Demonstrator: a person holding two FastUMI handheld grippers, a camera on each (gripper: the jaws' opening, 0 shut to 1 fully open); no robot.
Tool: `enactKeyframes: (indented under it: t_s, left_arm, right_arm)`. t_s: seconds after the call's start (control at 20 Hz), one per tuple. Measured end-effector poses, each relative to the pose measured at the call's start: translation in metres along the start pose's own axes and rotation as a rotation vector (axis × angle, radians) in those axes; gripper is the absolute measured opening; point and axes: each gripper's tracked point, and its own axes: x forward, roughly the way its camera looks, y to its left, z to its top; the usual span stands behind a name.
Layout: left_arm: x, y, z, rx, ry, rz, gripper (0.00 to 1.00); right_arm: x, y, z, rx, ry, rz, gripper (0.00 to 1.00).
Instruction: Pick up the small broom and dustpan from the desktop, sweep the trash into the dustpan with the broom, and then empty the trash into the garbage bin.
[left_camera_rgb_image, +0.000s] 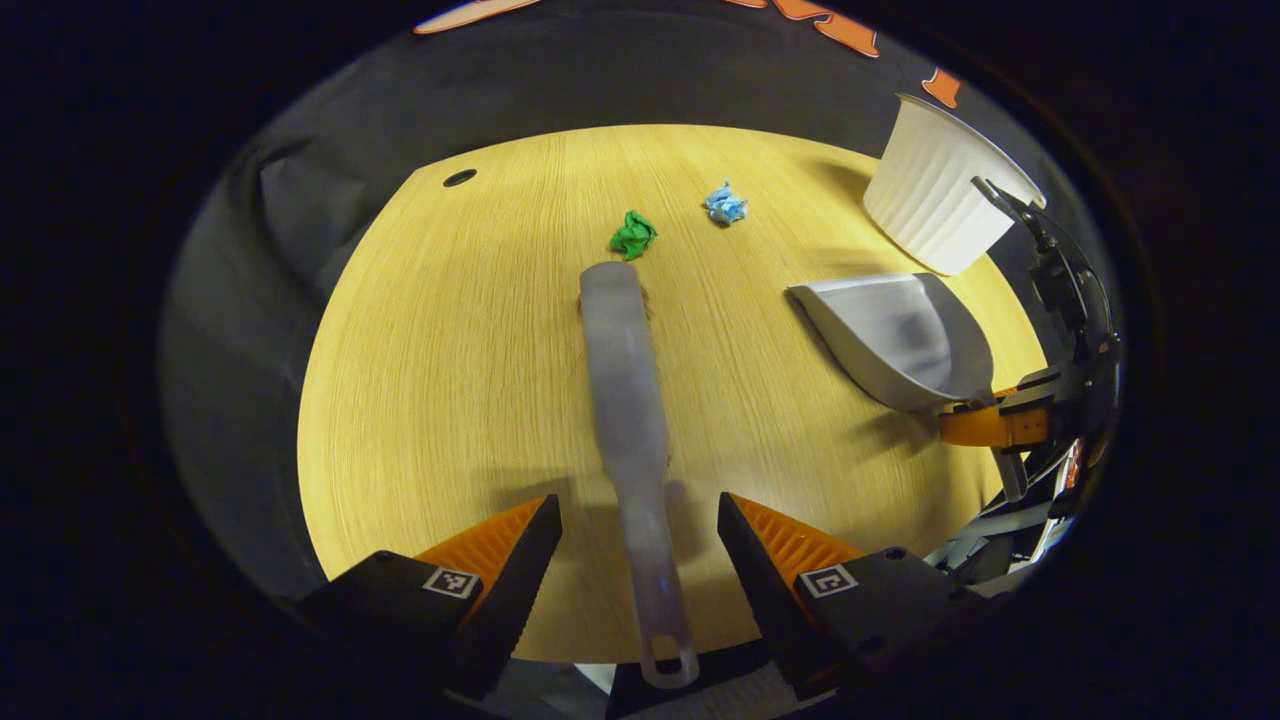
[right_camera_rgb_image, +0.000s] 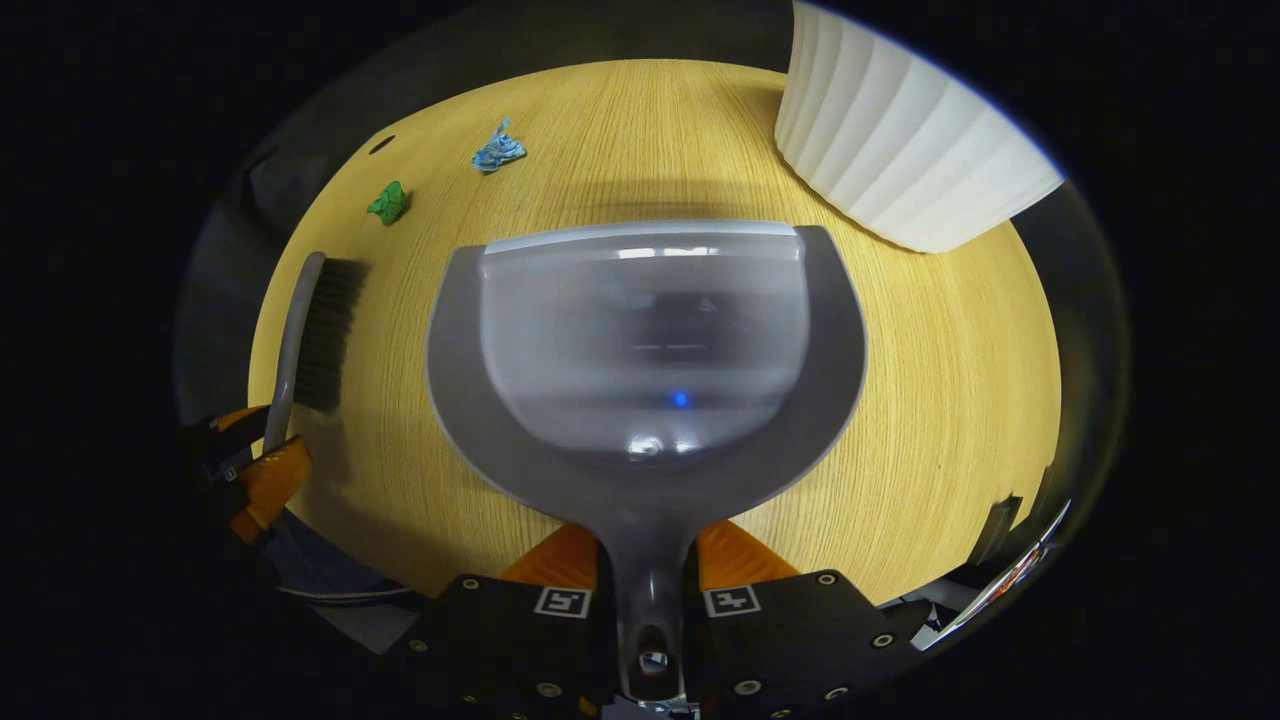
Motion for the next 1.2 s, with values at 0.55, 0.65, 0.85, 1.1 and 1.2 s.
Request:
enactKeyframes:
  t_s: [0.55,0.65,0.85,1.1,1.2]
  left_arm:
    - [0.004,0.020,-0.016,0.106,0.106,-0.010,0.17]
    - [0.003,0.026,-0.012,0.116,0.112,-0.032,0.14]
    - [-0.008,0.063,0.013,0.194,0.091,0.010,0.14]
    - [-0.011,0.099,0.084,0.325,0.026,0.047,0.14]
    - [-0.003,0.108,0.117,0.392,0.001,0.049,0.14]
  right_arm:
    - [0.008,0.000,0.008,-0.077,-0.002,-0.016,0.26]
    - [0.010,-0.001,0.013,-0.115,-0.018,-0.025,0.27]
    - [0.002,-0.013,0.023,-0.224,-0.053,-0.056,0.27]
    - [0.002,-0.017,0.035,-0.349,-0.062,-0.046,0.23]
    - [-0.003,-0.014,0.037,-0.405,-0.060,-0.028,0.23]
